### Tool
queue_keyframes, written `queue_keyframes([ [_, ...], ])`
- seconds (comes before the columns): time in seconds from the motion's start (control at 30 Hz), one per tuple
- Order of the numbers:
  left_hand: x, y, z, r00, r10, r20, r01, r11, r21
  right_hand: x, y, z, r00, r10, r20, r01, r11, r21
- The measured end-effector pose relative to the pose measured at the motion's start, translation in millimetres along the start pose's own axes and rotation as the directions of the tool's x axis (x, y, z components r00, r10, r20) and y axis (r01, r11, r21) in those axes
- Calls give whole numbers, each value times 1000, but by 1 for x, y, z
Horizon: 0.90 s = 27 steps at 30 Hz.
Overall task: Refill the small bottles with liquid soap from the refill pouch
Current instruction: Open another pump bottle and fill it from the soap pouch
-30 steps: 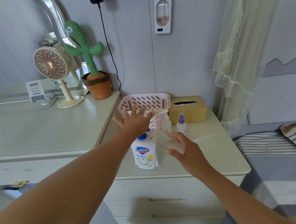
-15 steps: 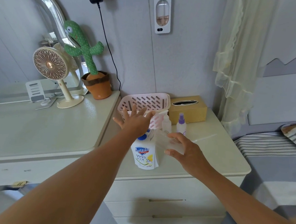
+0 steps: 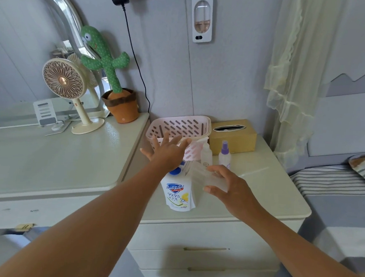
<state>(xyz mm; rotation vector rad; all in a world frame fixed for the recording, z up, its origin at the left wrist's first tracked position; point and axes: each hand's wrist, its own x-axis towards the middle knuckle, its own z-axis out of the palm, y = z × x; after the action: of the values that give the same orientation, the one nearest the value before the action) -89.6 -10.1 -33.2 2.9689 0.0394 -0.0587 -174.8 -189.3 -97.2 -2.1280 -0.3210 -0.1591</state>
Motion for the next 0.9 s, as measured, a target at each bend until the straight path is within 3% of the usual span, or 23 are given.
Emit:
queue_keyframes([
  [0.37,4,4,-12,998,-21,-62,22,1000,5,3,-8,-6,1000,7,-12,-6,1000,21],
  [0.9,-3,7,-15,999,-18,-32,18,1000,3,1,-7,-5,1000,11,-18,-11,1000,22],
])
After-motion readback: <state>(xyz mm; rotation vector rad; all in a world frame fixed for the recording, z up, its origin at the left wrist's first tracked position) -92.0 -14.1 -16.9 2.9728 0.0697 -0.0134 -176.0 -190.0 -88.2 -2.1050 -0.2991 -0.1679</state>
